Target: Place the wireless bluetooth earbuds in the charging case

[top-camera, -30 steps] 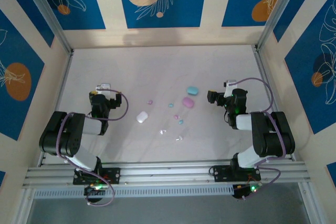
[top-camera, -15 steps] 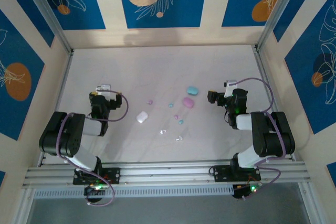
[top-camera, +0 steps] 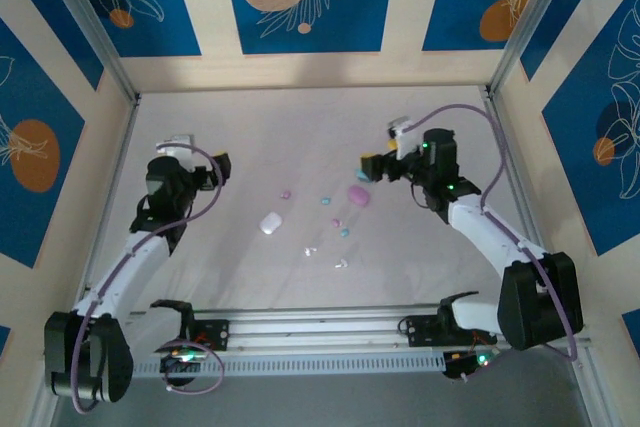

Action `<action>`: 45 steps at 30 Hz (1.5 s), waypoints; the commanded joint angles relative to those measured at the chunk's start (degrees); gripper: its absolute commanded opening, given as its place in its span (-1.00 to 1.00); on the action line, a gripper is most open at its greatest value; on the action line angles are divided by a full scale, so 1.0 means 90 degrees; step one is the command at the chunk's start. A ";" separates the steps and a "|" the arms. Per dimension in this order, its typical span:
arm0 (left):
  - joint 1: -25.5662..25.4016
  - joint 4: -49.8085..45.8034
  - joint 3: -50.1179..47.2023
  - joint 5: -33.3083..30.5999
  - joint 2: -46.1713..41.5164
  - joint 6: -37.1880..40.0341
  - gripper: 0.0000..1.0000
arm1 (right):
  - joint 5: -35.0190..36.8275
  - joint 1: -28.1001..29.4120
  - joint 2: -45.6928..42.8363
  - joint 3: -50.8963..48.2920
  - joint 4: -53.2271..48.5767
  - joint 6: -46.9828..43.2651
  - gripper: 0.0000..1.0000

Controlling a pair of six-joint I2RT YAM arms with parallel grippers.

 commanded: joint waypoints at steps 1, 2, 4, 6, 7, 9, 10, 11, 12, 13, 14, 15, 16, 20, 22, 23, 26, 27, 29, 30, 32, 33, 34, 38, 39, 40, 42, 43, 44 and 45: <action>0.0036 -0.1754 -0.0166 0.1338 -0.0071 -0.0884 1.00 | -0.0741 0.0482 0.0221 0.0163 -0.1070 -0.0833 0.68; 0.0037 -0.1872 -0.0215 0.1410 -0.0117 -0.1018 1.00 | -0.0805 0.0602 0.0300 0.0208 -0.1115 -0.0984 0.65; 0.0023 -0.2075 -0.0333 0.1554 -0.0272 -0.1103 1.00 | -0.0869 0.0934 0.0527 0.0373 -0.1263 -0.1542 0.57; 0.0020 -0.2281 -0.0421 0.1308 -0.0435 -0.1219 1.00 | -0.1015 0.1258 0.0847 0.0598 -0.1589 -0.2347 0.45; 0.0020 -0.2350 -0.0461 0.1166 -0.0524 -0.1247 1.00 | -0.1104 0.1412 0.1058 0.0755 -0.1798 -0.2806 0.39; 0.0026 -0.2446 -0.0485 0.0933 -0.0615 -0.1267 1.00 | -0.1077 0.1664 0.1499 0.1084 -0.2114 -0.3415 0.36; 0.0027 -0.2535 -0.0461 0.0764 -0.0636 -0.1287 1.00 | -0.1073 0.1778 0.1758 0.1317 -0.2319 -0.3670 0.33; 0.0026 -0.2622 -0.0429 0.0613 -0.0627 -0.1322 1.00 | -0.1046 0.1879 0.1973 0.1522 -0.2451 -0.3856 0.32; 0.0027 -0.2711 -0.0398 0.0425 -0.0613 -0.1340 1.00 | -0.1033 0.1967 0.2225 0.1750 -0.2601 -0.4032 0.32; 0.0031 -0.2783 -0.0361 0.0273 -0.0600 -0.1345 1.00 | -0.1013 0.2052 0.2452 0.1972 -0.2742 -0.4206 0.32; 0.0030 -0.2841 -0.0342 0.0152 -0.0594 -0.1354 1.00 | -0.0979 0.2145 0.2638 0.2161 -0.2786 -0.4335 0.32; 0.0034 -0.2899 -0.0308 0.0007 -0.0583 -0.1378 1.00 | -0.0972 0.2236 0.2824 0.2308 -0.2795 -0.4459 0.32; 0.0029 -0.2954 -0.0285 -0.0124 -0.0588 -0.1391 1.00 | -0.0991 0.2332 0.3010 0.2475 -0.2834 -0.4653 0.33; 0.0039 -0.3061 -0.0231 -0.0406 -0.0634 -0.1394 1.00 | -0.0961 0.2637 0.3609 0.2899 -0.2771 -0.5302 0.36; 0.0044 -0.3076 -0.0214 -0.0488 -0.0632 -0.1375 1.00 | -0.0880 0.2777 0.3906 0.3145 -0.2782 -0.5487 0.39; 0.0051 -0.3069 -0.0211 -0.0519 -0.0613 -0.1366 1.00 | -0.0892 0.2829 0.4035 0.3291 -0.2799 -0.5546 0.41; 0.0063 -0.3154 -0.0146 -0.0511 -0.0529 -0.1282 1.00 | -0.0986 0.2946 0.4493 0.3756 -0.3005 -0.5737 0.47; 0.0064 -0.3199 -0.0118 -0.0511 -0.0502 -0.1245 1.00 | -0.0991 0.2992 0.4640 0.3919 -0.3067 -0.5777 0.49; 0.0070 -0.3261 -0.0071 -0.0538 -0.0468 -0.1201 1.00 | -0.1005 0.3057 0.4905 0.4196 -0.3168 -0.5843 0.50; 0.0076 -0.3302 -0.0055 -0.0540 -0.0467 -0.1175 1.00 | -0.1035 0.3087 0.5037 0.4354 -0.3259 -0.5894 0.51; 0.0078 -0.3334 -0.0056 -0.0517 -0.0493 -0.1140 1.00 | -0.1098 0.3138 0.5270 0.4622 -0.3462 -0.5925 0.51; 0.0082 -0.3341 -0.0057 -0.0488 -0.0513 -0.1111 1.00 | -0.1126 0.3164 0.5375 0.4762 -0.3612 -0.5961 0.51; 0.0078 -0.3341 -0.0065 -0.0478 -0.0537 -0.1093 1.00 | -0.1158 0.3179 0.5450 0.4884 -0.3709 -0.5974 0.52; 0.0089 -0.3370 -0.0089 -0.0516 -0.0612 -0.1078 1.00 | -0.1289 0.3223 0.5781 0.5402 -0.4330 -0.6043 0.54; 0.0090 -0.3353 -0.0079 -0.0494 -0.0611 -0.1072 1.00 | -0.1264 0.3241 0.5931 0.5593 -0.4514 -0.6008 0.54; 0.0093 -0.3349 -0.0071 -0.0482 -0.0621 -0.1057 1.00 | -0.1220 0.3253 0.6022 0.5718 -0.4614 -0.5962 0.54; 0.0103 -0.3343 -0.0054 -0.0481 -0.0617 -0.1042 1.00 | -0.1208 0.3272 0.6158 0.5874 -0.4746 -0.5976 0.54; 0.0100 -0.3345 -0.0051 -0.0481 -0.0625 -0.1033 1.00 | -0.1206 0.3287 0.6181 0.5883 -0.4735 -0.5972 0.54; 0.0100 -0.3349 -0.0052 -0.0481 -0.0622 -0.1032 1.00 | -0.1214 0.3297 0.6202 0.5885 -0.4734 -0.5986 0.54; 0.0099 -0.3343 -0.0054 -0.0481 -0.0633 -0.1032 1.00 | -0.1232 0.3303 0.6223 0.5896 -0.4717 -0.5976 0.55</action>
